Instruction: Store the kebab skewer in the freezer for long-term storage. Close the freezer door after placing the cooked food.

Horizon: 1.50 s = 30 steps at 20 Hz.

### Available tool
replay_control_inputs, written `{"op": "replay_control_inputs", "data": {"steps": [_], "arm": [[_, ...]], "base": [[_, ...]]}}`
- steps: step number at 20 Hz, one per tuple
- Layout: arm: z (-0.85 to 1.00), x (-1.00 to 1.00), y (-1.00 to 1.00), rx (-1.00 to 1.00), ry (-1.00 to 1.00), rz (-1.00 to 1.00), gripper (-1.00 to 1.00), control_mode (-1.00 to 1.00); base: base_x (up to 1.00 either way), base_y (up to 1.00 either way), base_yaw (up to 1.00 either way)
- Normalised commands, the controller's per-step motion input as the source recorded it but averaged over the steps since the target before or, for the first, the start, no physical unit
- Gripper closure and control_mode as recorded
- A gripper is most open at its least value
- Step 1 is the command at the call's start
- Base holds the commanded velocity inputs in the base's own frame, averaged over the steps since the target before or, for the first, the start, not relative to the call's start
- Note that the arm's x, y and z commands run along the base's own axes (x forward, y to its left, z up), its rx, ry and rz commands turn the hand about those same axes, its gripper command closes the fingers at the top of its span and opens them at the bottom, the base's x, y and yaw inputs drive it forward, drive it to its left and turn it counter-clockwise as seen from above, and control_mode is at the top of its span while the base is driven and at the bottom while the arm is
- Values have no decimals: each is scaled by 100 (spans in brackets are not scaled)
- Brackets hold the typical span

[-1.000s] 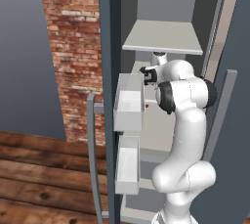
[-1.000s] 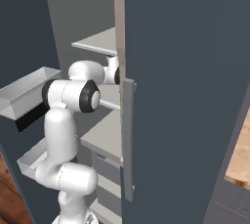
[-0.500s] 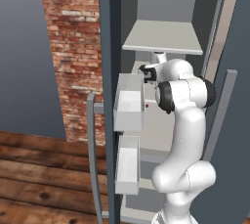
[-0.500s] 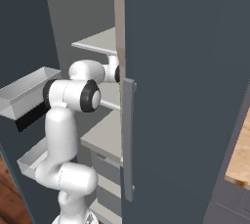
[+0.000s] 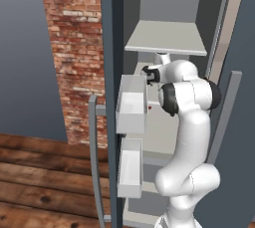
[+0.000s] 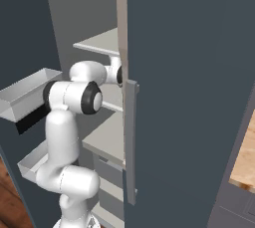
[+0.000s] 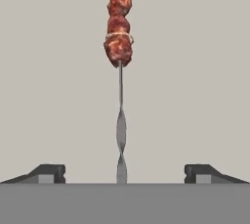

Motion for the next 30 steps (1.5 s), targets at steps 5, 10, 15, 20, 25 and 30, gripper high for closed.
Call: {"op": "replay_control_inputs", "data": {"steps": [5,10,15,20,25,30], "arm": [[0,-42,2,0,-3,0,-100,-100],[0,-51,10,0,-4,0,-100,-100],[0,-59,18,0,-4,0,-100,-100],[4,-72,18,0,-7,-1,-100,-100],[13,-79,18,0,-9,-4,-100,-100],[25,-85,23,0,-11,-4,-100,-100]], "base": [[0,0,0],[0,0,0],[0,0,0],[0,0,0],[0,0,0],[0,0,0]]}}
